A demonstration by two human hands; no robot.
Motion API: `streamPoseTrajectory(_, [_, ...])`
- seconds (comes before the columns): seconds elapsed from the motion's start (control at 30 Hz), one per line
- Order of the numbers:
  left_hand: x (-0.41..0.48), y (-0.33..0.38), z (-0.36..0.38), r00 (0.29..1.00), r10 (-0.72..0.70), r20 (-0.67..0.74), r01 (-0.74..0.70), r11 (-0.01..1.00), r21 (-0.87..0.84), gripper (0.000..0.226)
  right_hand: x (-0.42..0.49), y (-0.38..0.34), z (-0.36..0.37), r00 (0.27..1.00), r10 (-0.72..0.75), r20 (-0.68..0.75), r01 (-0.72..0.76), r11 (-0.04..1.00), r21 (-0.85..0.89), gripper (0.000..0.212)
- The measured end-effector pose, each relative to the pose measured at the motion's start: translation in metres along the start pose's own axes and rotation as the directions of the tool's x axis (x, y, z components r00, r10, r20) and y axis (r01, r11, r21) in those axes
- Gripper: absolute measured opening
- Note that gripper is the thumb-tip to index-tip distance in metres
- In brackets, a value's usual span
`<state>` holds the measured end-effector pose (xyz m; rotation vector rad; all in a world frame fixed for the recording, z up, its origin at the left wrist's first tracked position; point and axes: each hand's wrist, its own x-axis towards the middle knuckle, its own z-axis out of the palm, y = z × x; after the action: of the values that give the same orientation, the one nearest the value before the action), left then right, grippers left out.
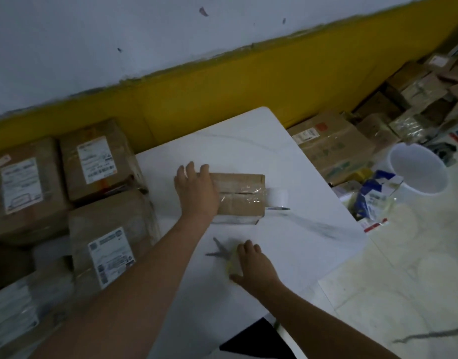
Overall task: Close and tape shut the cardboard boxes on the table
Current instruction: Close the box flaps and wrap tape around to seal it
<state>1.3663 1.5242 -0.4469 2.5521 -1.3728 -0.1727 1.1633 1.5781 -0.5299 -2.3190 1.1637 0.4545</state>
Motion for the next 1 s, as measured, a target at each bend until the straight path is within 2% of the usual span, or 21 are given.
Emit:
streamPoseTrajectory(0.07, [-0.021, 0.019, -0.006, 0.998, 0.037, -0.044, -0.037, 0.999, 0.015, 0.041, 0.001, -0.002, 0.004, 0.999, 0.045, 0.003, -0.045, 0.999, 0.023, 0.063])
streamPoseTrajectory(0.13, [-0.035, 0.026, -0.002, 0.995, 0.079, 0.065, -0.080, 0.997, 0.017, 0.046, 0.002, 0.000, 0.001, 0.996, 0.092, -0.012, -0.092, 0.995, 0.026, 0.057])
streamPoseTrajectory(0.27, [-0.034, 0.005, 0.007, 0.958, 0.177, 0.226, -0.204, 0.974, 0.103, 0.061, -0.007, 0.015, -0.010, 0.993, 0.115, -0.017, -0.116, 0.987, -0.110, 0.044])
streamPoseTrajectory(0.37, [-0.014, 0.001, 0.000, 0.914, 0.282, 0.293, -0.341, 0.923, 0.178, 0.060, -0.024, 0.033, -0.024, 0.983, 0.182, 0.004, -0.182, 0.983, -0.024, 0.042])
streamPoseTrajectory(0.43, [0.000, 0.000, -0.004, 0.902, 0.315, 0.296, -0.380, 0.905, 0.193, 0.060, -0.038, 0.052, -0.037, 0.975, 0.222, 0.025, -0.223, 0.971, 0.081, 0.041])
streamPoseTrajectory(0.5, [0.004, 0.002, -0.012, 0.926, 0.316, 0.205, -0.355, 0.915, 0.191, 0.061, -0.054, 0.073, -0.051, 0.971, 0.239, 0.010, -0.236, 0.951, 0.200, 0.040])
streamPoseTrajectory(0.53, [0.000, 0.006, -0.017, 0.964, 0.256, 0.079, -0.264, 0.956, 0.126, 0.060, -0.061, 0.083, -0.060, 0.969, 0.245, -0.030, -0.230, 0.940, 0.253, 0.040])
streamPoseTrajectory(0.57, [-0.010, 0.010, -0.020, 0.988, 0.127, -0.093, -0.128, 0.992, -0.008, 0.053, -0.067, 0.092, -0.069, 0.962, 0.254, -0.098, -0.216, 0.932, 0.292, 0.039])
streamPoseTrajectory(0.6, [-0.020, 0.015, -0.026, 0.971, -0.088, -0.222, 0.033, 0.970, -0.240, 0.041, -0.071, 0.101, -0.080, 0.946, 0.269, -0.184, -0.201, 0.925, 0.322, 0.037])
streamPoseTrajectory(0.63, [-0.035, 0.022, -0.032, 0.909, -0.347, -0.230, 0.190, 0.837, -0.512, 0.028, -0.071, 0.108, -0.091, 0.919, 0.284, -0.273, -0.184, 0.922, 0.340, 0.036])
streamPoseTrajectory(0.67, [-0.048, 0.029, -0.036, 0.829, -0.553, -0.082, 0.337, 0.612, -0.716, 0.020, -0.067, 0.113, -0.103, 0.890, 0.290, -0.351, -0.164, 0.923, 0.348, 0.035])
streamPoseTrajectory(0.7, [-0.061, 0.037, -0.032, 0.761, -0.632, 0.150, 0.471, 0.378, -0.797, 0.016, -0.061, 0.115, -0.116, 0.867, 0.283, -0.409, -0.138, 0.927, 0.348, 0.035])
streamPoseTrajectory(0.73, [-0.073, 0.047, -0.026, 0.698, -0.602, 0.387, 0.619, 0.236, -0.749, 0.015, -0.052, 0.115, -0.128, 0.856, 0.260, -0.447, -0.106, 0.934, 0.341, 0.036])
streamPoseTrajectory(0.77, [-0.087, 0.057, -0.020, 0.634, -0.527, 0.566, 0.735, 0.181, -0.654, 0.017, -0.040, 0.114, -0.138, 0.852, 0.222, -0.473, -0.065, 0.943, 0.325, 0.036])
streamPoseTrajectory(0.8, [-0.097, 0.068, -0.008, 0.511, -0.458, 0.727, 0.846, 0.119, -0.520, 0.018, -0.028, 0.111, -0.148, 0.850, 0.176, -0.496, -0.022, 0.953, 0.301, 0.036])
streamPoseTrajectory(0.83, [-0.103, 0.077, -0.001, 0.424, -0.371, 0.826, 0.896, 0.039, -0.442, 0.017, -0.016, 0.108, -0.158, 0.849, 0.133, -0.512, 0.014, 0.962, 0.274, 0.034])
streamPoseTrajectory(0.87, [-0.106, 0.085, -0.002, 0.385, -0.274, 0.881, 0.906, -0.067, -0.417, 0.019, -0.006, 0.103, -0.169, 0.851, 0.101, -0.516, 0.035, 0.968, 0.247, 0.032])
streamPoseTrajectory(0.9, [-0.104, 0.091, -0.001, 0.370, -0.227, 0.901, 0.906, -0.125, -0.403, 0.024, 0.002, 0.100, -0.178, 0.863, 0.086, -0.497, 0.031, 0.974, 0.223, 0.030])
streamPoseTrajectory(1.0, [-0.087, 0.104, 0.010, 0.411, -0.153, 0.898, 0.880, -0.192, -0.435, 0.045, 0.014, 0.095, -0.200, 0.939, 0.124, -0.320, -0.089, 0.989, 0.121, 0.033])
